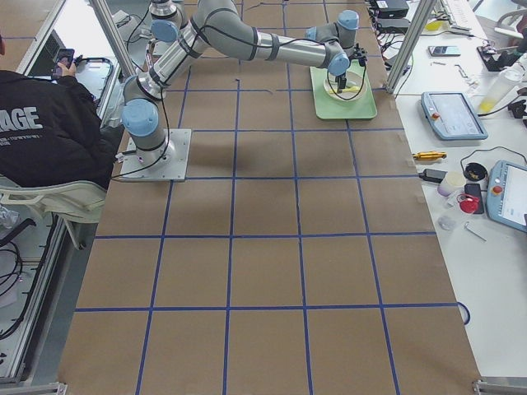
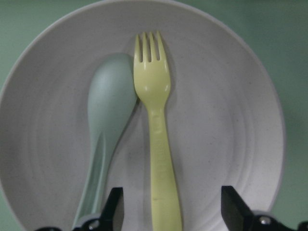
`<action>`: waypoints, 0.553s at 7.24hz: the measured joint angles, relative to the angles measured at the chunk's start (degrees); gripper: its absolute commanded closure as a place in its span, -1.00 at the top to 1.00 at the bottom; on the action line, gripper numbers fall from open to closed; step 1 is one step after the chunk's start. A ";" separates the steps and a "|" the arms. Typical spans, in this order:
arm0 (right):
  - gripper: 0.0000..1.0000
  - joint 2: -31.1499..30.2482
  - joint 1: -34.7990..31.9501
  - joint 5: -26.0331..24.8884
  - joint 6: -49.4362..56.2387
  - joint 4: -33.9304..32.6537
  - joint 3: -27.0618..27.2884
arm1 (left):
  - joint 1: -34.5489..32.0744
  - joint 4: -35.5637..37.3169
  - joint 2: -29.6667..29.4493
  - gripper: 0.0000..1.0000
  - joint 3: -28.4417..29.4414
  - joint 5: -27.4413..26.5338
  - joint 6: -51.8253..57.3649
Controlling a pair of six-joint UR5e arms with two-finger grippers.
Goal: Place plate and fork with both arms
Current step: 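Lower the right gripper onto the yellow fork and grasp it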
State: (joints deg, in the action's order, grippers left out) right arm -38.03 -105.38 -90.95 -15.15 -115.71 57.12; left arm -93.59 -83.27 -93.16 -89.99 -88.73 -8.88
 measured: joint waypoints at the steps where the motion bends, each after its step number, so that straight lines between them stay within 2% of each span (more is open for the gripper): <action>1: 0.14 0.54 -0.25 0.04 0.12 -0.02 -0.30 | 0.04 0.02 0.00 1.00 0.00 -0.02 0.00; 2: 0.11 0.90 -0.52 0.05 0.17 -0.01 -0.27 | 0.06 0.03 -0.03 1.00 0.00 -0.03 0.00; 4: -0.27 1.29 -0.67 -0.02 0.38 -0.04 0.04 | 0.07 0.03 -0.10 1.00 0.00 -0.06 0.00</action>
State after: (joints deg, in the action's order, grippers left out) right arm -36.74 -106.05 -90.97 -14.77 -115.74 57.16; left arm -93.52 -83.23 -93.26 -90.00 -88.79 -8.88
